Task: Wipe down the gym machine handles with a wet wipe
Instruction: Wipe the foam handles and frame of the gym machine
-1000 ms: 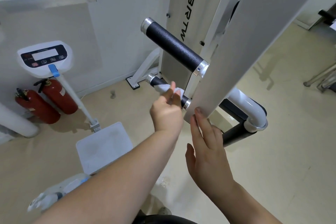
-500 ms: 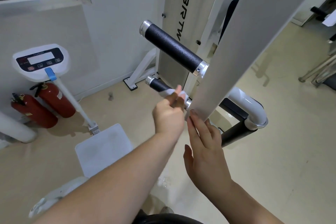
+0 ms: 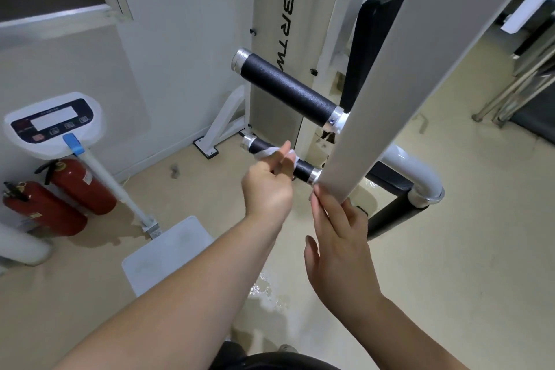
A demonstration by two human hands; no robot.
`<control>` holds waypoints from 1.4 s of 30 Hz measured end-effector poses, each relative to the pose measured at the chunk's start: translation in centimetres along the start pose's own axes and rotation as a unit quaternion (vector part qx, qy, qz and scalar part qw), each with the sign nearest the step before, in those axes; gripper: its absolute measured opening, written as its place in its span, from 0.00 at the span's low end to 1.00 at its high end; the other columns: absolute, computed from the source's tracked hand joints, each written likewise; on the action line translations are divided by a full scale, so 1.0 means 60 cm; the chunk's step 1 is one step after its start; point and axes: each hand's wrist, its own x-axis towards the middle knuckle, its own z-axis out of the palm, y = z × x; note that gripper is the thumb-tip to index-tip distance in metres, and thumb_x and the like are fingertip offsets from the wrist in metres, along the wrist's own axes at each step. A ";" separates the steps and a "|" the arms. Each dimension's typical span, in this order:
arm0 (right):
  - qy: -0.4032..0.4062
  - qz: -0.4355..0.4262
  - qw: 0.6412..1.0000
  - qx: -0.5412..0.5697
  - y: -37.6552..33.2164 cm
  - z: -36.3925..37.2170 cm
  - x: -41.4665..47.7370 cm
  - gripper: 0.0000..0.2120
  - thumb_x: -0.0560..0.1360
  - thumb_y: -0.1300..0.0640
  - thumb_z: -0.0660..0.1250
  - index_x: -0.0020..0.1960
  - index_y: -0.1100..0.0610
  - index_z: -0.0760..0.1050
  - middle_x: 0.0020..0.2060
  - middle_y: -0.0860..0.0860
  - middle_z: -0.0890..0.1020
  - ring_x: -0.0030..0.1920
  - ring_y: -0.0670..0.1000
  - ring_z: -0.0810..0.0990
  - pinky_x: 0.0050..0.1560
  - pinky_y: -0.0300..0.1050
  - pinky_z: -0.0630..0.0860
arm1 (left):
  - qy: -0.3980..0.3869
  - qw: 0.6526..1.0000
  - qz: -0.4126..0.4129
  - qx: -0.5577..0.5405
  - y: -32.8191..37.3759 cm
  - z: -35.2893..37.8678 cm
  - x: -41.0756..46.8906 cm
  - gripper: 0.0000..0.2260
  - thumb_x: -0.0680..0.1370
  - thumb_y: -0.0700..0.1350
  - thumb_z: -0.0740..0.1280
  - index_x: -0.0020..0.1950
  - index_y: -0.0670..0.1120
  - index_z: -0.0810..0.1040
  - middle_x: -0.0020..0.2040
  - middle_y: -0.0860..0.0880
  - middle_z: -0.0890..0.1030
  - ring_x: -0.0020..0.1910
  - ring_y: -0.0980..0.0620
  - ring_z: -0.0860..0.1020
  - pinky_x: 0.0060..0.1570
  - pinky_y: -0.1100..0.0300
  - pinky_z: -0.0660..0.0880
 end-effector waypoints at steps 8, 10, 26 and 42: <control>-0.002 0.063 0.997 -0.038 -0.047 0.007 0.002 0.34 0.72 0.59 0.71 0.75 0.65 0.67 0.75 0.57 0.69 0.66 0.72 0.70 0.69 0.66 0.69 | -0.107 0.982 0.093 0.126 0.019 -0.065 -0.020 0.07 0.79 0.47 0.69 0.50 0.55 0.87 0.26 0.59 0.74 0.27 0.58 0.69 0.32 0.67 0.66; 0.003 0.085 0.996 -0.035 -0.064 0.014 0.000 0.32 0.73 0.57 0.68 0.75 0.64 0.67 0.75 0.56 0.69 0.70 0.70 0.69 0.73 0.67 0.63 | -0.086 0.978 0.142 0.130 0.040 -0.100 -0.020 0.08 0.79 0.45 0.69 0.48 0.59 0.84 0.26 0.63 0.75 0.29 0.62 0.72 0.33 0.72 0.66; 0.004 0.211 0.970 -0.119 -0.147 0.009 0.021 0.43 0.67 0.42 0.75 0.77 0.55 0.66 0.75 0.51 0.65 0.74 0.77 0.59 0.71 0.77 0.59 | -0.137 0.807 0.514 0.255 0.222 -0.142 0.031 0.23 0.80 0.44 0.54 0.73 0.42 0.73 0.71 0.45 0.75 0.71 0.44 0.73 0.70 0.38 0.67; 0.046 0.179 0.977 -0.102 -0.128 0.023 0.020 0.42 0.68 0.44 0.74 0.78 0.53 0.64 0.77 0.52 0.64 0.75 0.78 0.57 0.70 0.77 0.61 | -0.233 0.602 0.620 0.447 0.282 -0.119 0.116 0.13 0.80 0.54 0.63 0.50 0.51 0.86 0.63 0.47 0.80 0.62 0.44 0.77 0.66 0.39 0.68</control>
